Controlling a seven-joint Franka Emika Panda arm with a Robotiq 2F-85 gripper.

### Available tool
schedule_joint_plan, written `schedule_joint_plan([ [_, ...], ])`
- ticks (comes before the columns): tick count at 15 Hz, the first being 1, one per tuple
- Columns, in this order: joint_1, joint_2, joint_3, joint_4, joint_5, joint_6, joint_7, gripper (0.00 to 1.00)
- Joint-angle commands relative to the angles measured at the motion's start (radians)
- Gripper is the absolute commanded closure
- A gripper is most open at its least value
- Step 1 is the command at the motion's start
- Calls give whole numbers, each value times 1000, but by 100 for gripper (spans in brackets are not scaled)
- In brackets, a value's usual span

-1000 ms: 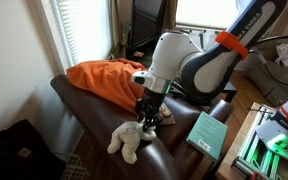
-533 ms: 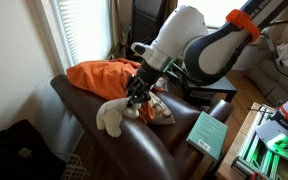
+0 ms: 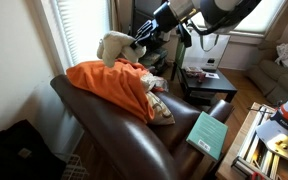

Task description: Put the white plush bear on the orange towel

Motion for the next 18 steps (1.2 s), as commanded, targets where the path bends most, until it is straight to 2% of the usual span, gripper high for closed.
schedule_joint_plan([
  [1,-4,-19,-6,-4,17,0,-2,81],
  [2,-5,-29,-8,-10,25,0,-2,95],
  [7,-146,33,-49,42,-58,-37,107,95],
  [9,-197,81,-55,58,-138,-54,176,95],
  [11,-214,136,-70,81,-231,-86,262,95],
  [15,-132,264,-99,184,-392,-149,389,95],
  [16,-39,284,-181,212,-413,-151,411,95],
  [17,-10,297,-212,235,-457,-147,447,95],
  [18,15,313,-251,257,-549,-141,530,95],
])
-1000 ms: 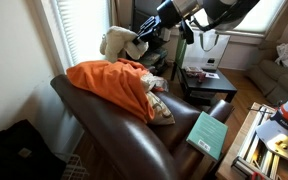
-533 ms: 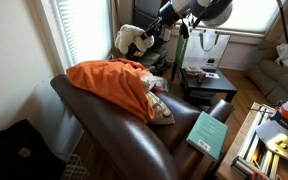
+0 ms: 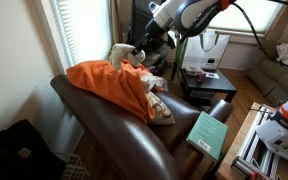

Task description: Put the white plush bear on the orange towel

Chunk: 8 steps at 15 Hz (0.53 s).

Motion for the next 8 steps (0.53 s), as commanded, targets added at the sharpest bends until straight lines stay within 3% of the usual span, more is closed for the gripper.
schedule_joint_plan([
  [1,153,64,-180,111,-211,-30,206,95],
  [3,235,92,-293,165,-316,-48,334,95],
  [5,269,133,-330,215,-347,-99,393,95],
  [6,271,156,-321,233,-335,-140,387,56],
  [8,273,184,-305,250,-310,-179,377,51],
])
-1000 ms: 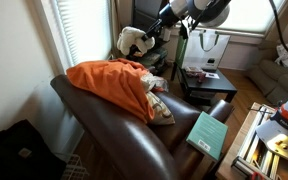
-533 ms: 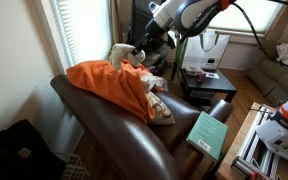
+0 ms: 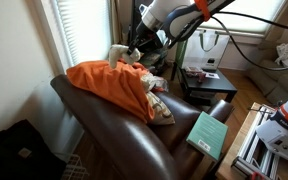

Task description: Put the white plush bear on the orange towel

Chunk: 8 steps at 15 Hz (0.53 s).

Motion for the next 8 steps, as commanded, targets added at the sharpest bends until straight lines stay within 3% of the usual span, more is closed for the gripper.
schedule_joint_plan([
  [1,35,62,-2,54,23,-69,13,43],
  [6,65,-34,-19,4,1,-41,32,5],
  [8,61,-139,20,-49,8,-18,-16,0],
])
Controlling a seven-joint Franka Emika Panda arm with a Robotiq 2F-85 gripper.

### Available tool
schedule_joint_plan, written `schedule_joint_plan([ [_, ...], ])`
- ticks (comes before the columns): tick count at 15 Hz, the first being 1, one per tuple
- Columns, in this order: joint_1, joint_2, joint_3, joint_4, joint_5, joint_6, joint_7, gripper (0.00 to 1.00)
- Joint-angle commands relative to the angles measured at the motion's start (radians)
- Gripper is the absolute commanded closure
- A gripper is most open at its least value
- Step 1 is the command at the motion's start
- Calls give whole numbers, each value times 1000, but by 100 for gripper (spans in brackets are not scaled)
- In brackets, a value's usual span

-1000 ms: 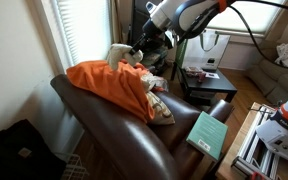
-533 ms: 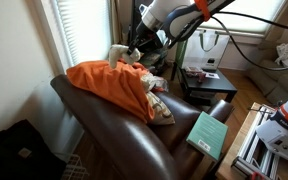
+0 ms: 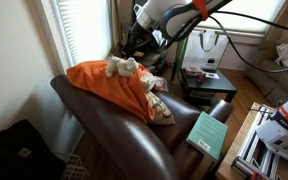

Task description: Put the white plush bear on the orange towel

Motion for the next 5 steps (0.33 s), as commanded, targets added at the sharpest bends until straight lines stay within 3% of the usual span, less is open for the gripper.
schedule_joint_plan([
  [1,15,-188,37,-111,-16,24,-66,0],
  [4,-10,-326,155,-182,112,-20,-274,0],
  [5,7,-210,103,-76,41,2,-166,0],
])
